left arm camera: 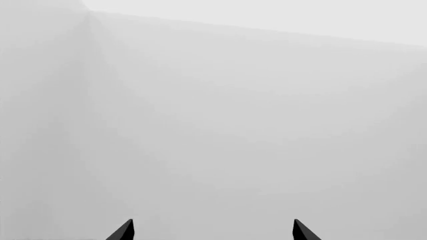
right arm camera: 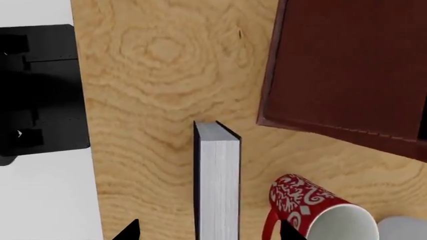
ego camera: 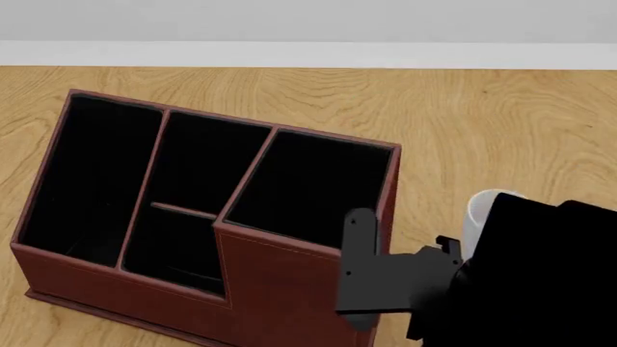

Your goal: Pick up the book and place it in the right compartment of the caddy.

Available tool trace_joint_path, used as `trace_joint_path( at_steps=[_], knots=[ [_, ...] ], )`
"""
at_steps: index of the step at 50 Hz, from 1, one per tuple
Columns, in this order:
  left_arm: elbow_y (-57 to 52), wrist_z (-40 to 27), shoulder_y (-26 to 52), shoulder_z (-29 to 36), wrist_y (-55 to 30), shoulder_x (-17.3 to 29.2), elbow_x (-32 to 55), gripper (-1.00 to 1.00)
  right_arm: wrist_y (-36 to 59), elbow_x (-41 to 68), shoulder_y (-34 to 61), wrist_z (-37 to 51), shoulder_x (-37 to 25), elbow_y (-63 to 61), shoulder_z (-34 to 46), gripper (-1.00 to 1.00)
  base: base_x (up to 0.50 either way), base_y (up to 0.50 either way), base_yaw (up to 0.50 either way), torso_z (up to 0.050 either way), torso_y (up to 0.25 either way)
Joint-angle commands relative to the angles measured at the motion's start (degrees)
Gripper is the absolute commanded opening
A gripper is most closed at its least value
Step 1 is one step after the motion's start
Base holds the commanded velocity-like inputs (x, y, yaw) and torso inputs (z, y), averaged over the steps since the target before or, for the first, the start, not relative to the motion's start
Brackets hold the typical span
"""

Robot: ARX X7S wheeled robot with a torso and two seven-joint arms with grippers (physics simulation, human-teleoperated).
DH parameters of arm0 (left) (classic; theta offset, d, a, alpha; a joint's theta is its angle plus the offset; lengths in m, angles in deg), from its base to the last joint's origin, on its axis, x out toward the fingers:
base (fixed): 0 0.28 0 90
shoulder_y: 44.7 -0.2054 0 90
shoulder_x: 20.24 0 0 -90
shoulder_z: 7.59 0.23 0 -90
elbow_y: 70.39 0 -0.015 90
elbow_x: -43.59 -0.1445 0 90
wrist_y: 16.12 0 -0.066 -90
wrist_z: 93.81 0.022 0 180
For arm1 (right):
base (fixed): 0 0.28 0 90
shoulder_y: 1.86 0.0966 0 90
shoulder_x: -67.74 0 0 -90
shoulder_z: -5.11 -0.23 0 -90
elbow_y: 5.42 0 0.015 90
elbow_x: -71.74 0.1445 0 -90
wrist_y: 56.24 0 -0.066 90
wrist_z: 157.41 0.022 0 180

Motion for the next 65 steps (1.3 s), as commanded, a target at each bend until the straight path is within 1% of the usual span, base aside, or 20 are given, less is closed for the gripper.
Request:
trace_joint_path(
  at_steps=[1,29,57,58,65],
  knots=[
    [0.5,0.0,-0.5,0.4,0.9,0.4,-0.3,1.0,-1.3,-0.4,-3.0,1.3,-0.3,1.1,0.9,1.0,0.0,0.0,0.0,0.0,0.0],
    [0.8,-0.8,-1.6,0.7,1.8,1.2,0.0,1.0,-4.3,-3.3,-7.6,3.3,2.1,6.0,3.6,1.0,0.0,0.0,0.0,0.0,0.0],
    [1.6,-1.4,-1.7,2.0,2.8,1.7,-0.2,1.0,-7.6,-4.0,-11.4,4.9,-0.1,8.0,4.6,1.0,0.0,0.0,0.0,0.0,0.0],
    [1.6,-1.4,-1.7,2.0,2.8,1.8,-0.2,1.0,-7.6,-4.0,-11.3,4.9,-0.1,8.0,4.6,-1.0,0.0,0.0,0.0,0.0,0.0],
    [1.9,-1.5,-1.8,2.2,3.2,1.8,-0.2,1.0,-7.7,-4.0,-10.9,4.9,-0.1,7.9,4.4,-1.0,0.0,0.0,0.0,0.0,0.0]
  ],
)
